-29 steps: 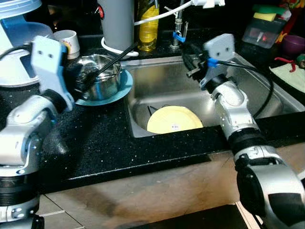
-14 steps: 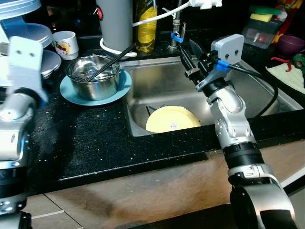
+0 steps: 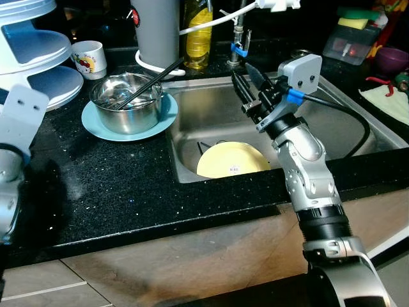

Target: Kitchen organization

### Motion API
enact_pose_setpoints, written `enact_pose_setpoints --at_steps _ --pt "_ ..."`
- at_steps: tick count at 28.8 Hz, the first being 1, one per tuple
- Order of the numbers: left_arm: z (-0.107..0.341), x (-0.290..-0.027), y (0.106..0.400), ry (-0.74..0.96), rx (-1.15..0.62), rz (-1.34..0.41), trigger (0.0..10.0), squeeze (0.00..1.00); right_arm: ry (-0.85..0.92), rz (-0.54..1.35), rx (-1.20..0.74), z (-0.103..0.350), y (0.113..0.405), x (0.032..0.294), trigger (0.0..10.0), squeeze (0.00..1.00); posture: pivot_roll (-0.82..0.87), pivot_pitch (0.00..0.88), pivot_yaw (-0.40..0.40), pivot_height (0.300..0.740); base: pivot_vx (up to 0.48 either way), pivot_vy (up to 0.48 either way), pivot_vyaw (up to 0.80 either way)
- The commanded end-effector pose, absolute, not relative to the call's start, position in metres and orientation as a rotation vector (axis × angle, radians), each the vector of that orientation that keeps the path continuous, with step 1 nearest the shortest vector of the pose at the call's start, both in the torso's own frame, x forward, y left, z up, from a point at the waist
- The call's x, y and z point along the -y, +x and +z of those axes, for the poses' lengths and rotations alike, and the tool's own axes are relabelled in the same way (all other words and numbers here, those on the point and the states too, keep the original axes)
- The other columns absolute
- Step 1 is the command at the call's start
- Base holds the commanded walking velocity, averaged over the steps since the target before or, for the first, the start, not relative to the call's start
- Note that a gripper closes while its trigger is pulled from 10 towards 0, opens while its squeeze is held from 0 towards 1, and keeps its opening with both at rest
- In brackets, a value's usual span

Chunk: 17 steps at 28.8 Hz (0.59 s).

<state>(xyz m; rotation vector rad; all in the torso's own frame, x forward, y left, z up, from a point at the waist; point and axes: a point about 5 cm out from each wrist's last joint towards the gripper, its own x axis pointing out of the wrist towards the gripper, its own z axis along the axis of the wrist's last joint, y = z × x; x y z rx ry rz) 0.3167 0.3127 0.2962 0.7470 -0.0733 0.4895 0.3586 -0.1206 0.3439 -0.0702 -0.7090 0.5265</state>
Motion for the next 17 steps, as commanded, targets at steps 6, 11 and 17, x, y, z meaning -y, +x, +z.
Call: enact_pose_setpoints --at_steps 6,11,17 --pt "0.282 -0.330 0.311 0.812 -0.025 0.539 10.0 1.00 -0.068 0.637 0.673 0.337 0.349 0.105 10.0 0.00 0.07 0.248 -0.003 0.740 0.000 0.000 0.00" --pt "0.275 -0.341 0.305 0.832 -0.097 0.585 10.0 1.00 -0.063 0.639 0.666 0.336 0.347 0.105 10.0 0.00 0.07 0.245 -0.003 0.740 0.000 0.000 0.00" --pt "0.256 -0.364 0.290 0.846 -0.255 0.646 10.0 0.00 -0.055 0.651 0.648 0.336 0.344 0.104 10.0 0.00 0.07 0.245 -0.003 0.740 0.000 0.000 0.00"
